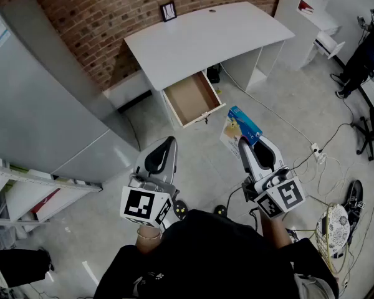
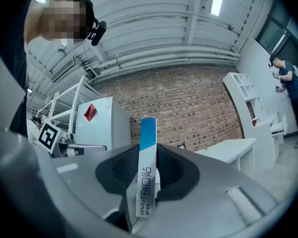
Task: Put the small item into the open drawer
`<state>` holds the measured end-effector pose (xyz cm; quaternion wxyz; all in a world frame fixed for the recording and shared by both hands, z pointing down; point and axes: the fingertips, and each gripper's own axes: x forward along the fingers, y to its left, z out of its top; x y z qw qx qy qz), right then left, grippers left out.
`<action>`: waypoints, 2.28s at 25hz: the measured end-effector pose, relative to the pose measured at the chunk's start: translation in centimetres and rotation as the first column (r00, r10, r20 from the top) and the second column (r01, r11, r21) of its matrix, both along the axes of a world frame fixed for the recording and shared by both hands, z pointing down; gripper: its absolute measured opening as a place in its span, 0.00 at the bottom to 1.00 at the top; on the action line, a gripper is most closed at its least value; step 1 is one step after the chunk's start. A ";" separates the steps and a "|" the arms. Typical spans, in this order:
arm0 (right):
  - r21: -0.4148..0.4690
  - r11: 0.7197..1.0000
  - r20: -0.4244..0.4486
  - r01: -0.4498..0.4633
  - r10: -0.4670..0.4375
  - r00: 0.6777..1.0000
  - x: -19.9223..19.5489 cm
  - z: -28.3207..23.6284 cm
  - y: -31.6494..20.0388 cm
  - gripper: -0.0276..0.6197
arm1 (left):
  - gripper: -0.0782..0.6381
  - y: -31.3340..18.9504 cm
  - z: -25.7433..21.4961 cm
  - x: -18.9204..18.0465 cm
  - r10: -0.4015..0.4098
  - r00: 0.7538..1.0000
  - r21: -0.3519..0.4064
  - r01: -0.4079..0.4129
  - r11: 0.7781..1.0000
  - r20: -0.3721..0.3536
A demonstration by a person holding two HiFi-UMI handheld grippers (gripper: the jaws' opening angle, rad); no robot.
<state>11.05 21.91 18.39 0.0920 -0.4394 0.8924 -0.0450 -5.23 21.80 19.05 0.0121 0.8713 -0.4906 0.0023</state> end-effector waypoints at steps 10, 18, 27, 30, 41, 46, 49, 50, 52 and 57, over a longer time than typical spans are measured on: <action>-0.001 1.000 0.034 -0.001 0.001 0.999 0.1 0.0 0.4 0.19 | 0.10 0.4 0.1 -0.2 -0.005 1.000 -0.003 0.005 1.000 0.001; 0.001 1.000 0.057 -0.013 0.013 0.998 1.4 -0.3 0.4 0.19 | 0.10 0.4 0.2 0.9 -0.006 1.000 -0.006 0.006 1.000 -0.005; 0.008 1.000 0.068 -0.021 0.020 0.997 3.8 -0.4 1.1 0.19 | 0.10 0.9 0.2 3.0 -0.002 1.000 -0.006 0.002 1.000 0.005; 0.009 1.000 0.069 -0.021 0.020 0.997 4.7 -0.3 1.3 0.19 | 0.10 1.2 0.1 3.8 -0.005 1.000 -0.003 0.005 1.000 0.005; 0.019 1.000 0.082 -0.014 0.012 0.997 8.2 -0.2 1.9 0.19 | 0.10 2.0 0.0 6.9 -0.023 1.000 0.006 0.023 1.000 0.016; 0.024 1.000 0.109 -0.010 0.007 0.994 9.6 -0.2 2.5 0.19 | 0.10 2.4 0.2 8.3 -0.026 0.999 0.007 0.026 1.000 0.024; 0.025 0.999 0.110 -0.021 0.018 0.994 10.6 0.0 2.9 0.19 | 0.10 2.5 0.3 9.0 -0.019 0.999 0.006 0.018 1.000 0.026; 0.024 0.999 0.105 -0.028 0.025 0.994 11.0 0.1 3.0 0.19 | 0.10 2.5 0.3 9.4 -0.012 1.000 0.006 0.012 1.000 0.027; 0.021 0.999 0.102 -0.043 0.040 0.994 11.9 0.3 3.4 0.19 | 0.10 2.6 0.3 10.4 0.005 0.999 0.009 -0.006 1.000 0.032; 0.016 0.997 0.106 -0.076 0.074 0.992 14.5 0.7 4.7 0.19 | 0.10 3.0 0.4 13.4 0.050 0.998 0.014 -0.051 0.999 0.044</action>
